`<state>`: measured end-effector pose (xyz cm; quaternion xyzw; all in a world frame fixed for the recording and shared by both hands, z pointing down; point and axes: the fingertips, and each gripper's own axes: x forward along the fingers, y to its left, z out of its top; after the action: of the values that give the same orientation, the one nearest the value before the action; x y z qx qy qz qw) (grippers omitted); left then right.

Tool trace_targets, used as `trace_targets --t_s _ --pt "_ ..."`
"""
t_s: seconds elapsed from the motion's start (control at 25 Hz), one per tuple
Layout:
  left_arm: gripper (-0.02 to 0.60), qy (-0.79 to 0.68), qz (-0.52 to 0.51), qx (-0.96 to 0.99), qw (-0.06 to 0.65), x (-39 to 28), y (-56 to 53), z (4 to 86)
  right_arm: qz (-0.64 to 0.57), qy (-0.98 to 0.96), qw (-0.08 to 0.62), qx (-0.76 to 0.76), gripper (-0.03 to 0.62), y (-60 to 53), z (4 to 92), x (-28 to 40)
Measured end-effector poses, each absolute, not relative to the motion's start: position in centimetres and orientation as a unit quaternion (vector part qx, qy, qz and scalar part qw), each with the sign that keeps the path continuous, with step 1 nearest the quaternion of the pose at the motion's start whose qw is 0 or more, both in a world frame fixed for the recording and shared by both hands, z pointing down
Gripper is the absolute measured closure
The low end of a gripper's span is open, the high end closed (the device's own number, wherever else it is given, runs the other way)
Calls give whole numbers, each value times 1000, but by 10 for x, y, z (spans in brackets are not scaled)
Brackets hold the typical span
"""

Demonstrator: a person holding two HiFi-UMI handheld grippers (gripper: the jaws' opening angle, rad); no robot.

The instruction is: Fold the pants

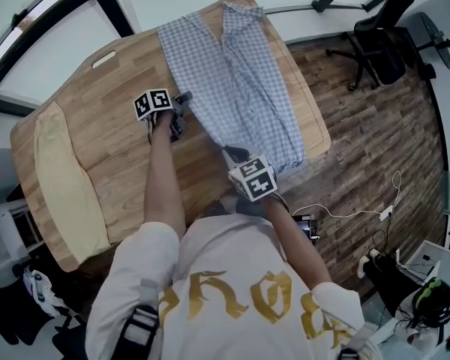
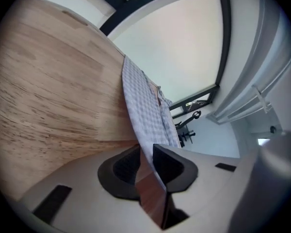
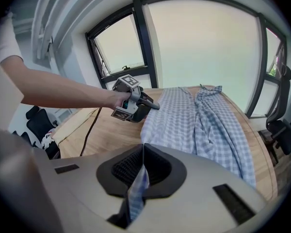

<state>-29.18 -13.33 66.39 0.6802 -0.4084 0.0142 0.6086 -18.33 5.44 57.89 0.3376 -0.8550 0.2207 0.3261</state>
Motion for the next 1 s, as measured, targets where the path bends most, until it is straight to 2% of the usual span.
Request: trace_targets --t_s 0.08,0.12,0.4,0.6,0.76,1.0 --pt "516 -424 15 680 598 -300 -136 663 221 -856 323 338 566 57 576 -186" --pt "527 -427 19 683 592 -302 -136 661 221 -856 322 339 566 58 576 -187" --pt "538 -442 35 718 537 -278 -167 623 246 -856 306 338 566 41 568 -158" --pt "538 -446 64 762 465 -249 -185 572 258 -856 285 346 566 29 562 -133" --pt "538 -440 110 789 414 -216 -198 546 269 -855 265 355 566 18 556 -104" --pt "538 -423 140 807 387 -154 -222 524 285 -854 246 359 566 -1 550 -51"
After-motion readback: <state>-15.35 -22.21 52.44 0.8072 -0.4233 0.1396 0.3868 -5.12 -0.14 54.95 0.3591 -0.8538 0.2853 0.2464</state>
